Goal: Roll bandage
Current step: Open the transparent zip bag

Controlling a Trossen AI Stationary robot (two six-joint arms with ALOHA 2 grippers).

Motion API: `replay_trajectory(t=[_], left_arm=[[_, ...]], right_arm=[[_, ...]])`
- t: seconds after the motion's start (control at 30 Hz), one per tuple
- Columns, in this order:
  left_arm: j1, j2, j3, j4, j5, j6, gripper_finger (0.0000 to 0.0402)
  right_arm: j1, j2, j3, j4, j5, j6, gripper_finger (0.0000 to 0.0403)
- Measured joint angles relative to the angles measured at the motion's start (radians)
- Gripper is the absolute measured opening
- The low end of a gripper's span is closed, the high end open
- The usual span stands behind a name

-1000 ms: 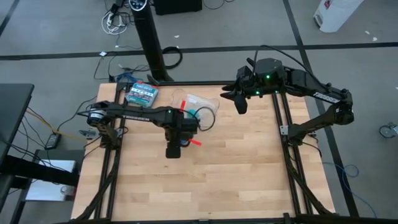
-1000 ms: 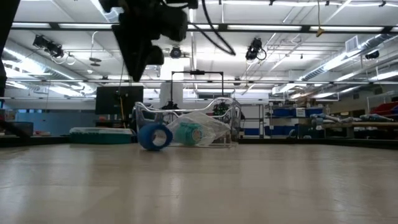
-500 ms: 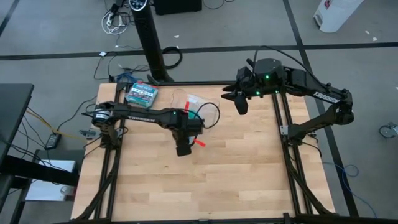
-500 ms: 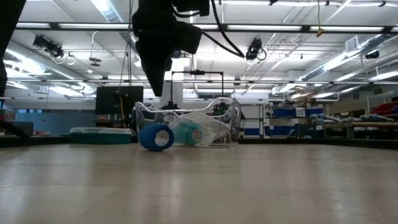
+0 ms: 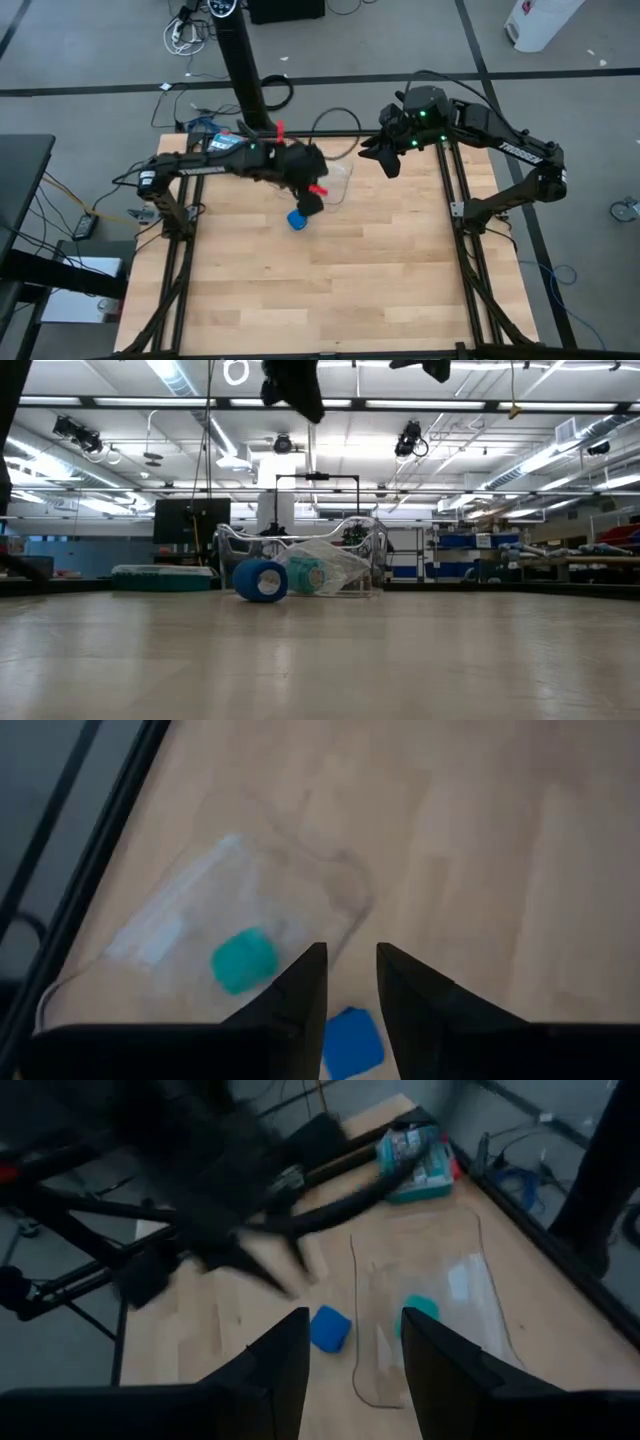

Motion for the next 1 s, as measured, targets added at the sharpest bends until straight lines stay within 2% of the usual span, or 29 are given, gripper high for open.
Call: replay_trajectory(t=[0.1, 0.2, 0.3, 0.47, 0.53, 0.67, 0.73, 0.9, 1.0], left_arm=[[0.075, 0.004, -0.047, 0.011, 0.06, -0.01, 0.0097], [0.149, 0.005, -0.085, 0.054, 0.162, -0.009, 0.0097], [0.206, 0.01, -0.11, 0.074, 0.22, 0.043, 0.0104], [0.257, 0.042, -0.118, 0.077, 0.147, 0.135, 0.0136], [0.278, 0.059, -0.118, 0.081, 0.148, 0.156, 0.0153], [0.31, 0.103, -0.118, 0.079, 0.258, 0.165, 0.019], [0.311, 0.126, -0.118, 0.078, 0.282, 0.167, 0.0209], [0.309, 0.175, -0.118, 0.082, 0.259, 0.168, 0.0242], [0.303, 0.201, -0.118, 0.071, 0.202, 0.168, 0.0247]], right_arm=[[-0.007, 0.016, 0.0, -0.001, -0.024, 0.0, 0.015], [-0.006, 0.02, 0.0, 0.001, -0.027, 0.005, 0.015], [-0.003, 0.021, 0.0, 0.001, -0.026, 0.026, 0.015], [-0.004, 0.02, 0.0, 0.001, -0.022, 0.028, 0.015], [-0.001, 0.02, 0.0, 0.002, -0.019, 0.036, 0.015], [0.003, 0.02, 0.0, 0.002, -0.014, 0.051, 0.015], [0.004, 0.02, 0.0, 0.001, -0.011, 0.052, 0.015], [0.004, 0.02, 0.0, -0.002, -0.008, 0.052, 0.015], [0.004, 0.02, 0.0, -0.002, -0.008, 0.052, 0.015]])
